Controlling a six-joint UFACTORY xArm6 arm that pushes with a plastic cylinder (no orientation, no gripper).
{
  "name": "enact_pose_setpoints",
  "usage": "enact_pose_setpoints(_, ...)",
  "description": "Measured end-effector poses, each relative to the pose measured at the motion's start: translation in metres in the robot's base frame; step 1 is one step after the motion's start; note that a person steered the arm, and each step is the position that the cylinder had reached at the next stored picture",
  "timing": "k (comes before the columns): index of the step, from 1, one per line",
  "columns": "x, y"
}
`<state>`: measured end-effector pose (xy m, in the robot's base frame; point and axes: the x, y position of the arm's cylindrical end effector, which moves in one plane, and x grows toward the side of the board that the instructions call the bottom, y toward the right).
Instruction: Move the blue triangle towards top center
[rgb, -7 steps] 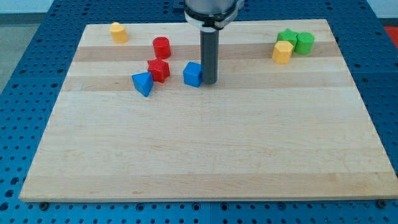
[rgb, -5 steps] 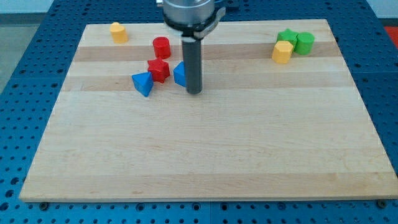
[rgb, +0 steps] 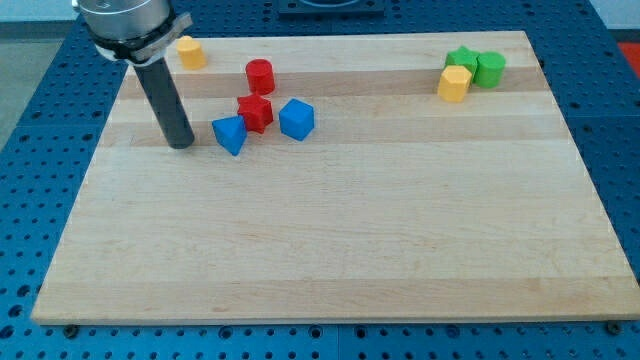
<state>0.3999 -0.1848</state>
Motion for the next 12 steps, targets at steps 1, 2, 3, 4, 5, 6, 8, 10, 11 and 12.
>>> enact_pose_setpoints(1, 0.0, 0.036)
enact_pose_setpoints(2, 0.0, 0.064)
enact_pose_setpoints(3, 0.001, 0.078)
enact_pose_setpoints(4, 0.003, 0.099)
enact_pose_setpoints(5, 0.003, 0.123)
enact_pose_setpoints(6, 0.004, 0.15)
enact_pose_setpoints(8, 0.025, 0.195)
enact_pose_setpoints(10, 0.028, 0.213)
enact_pose_setpoints(11, 0.011, 0.213)
enact_pose_setpoints(12, -0.006, 0.213)
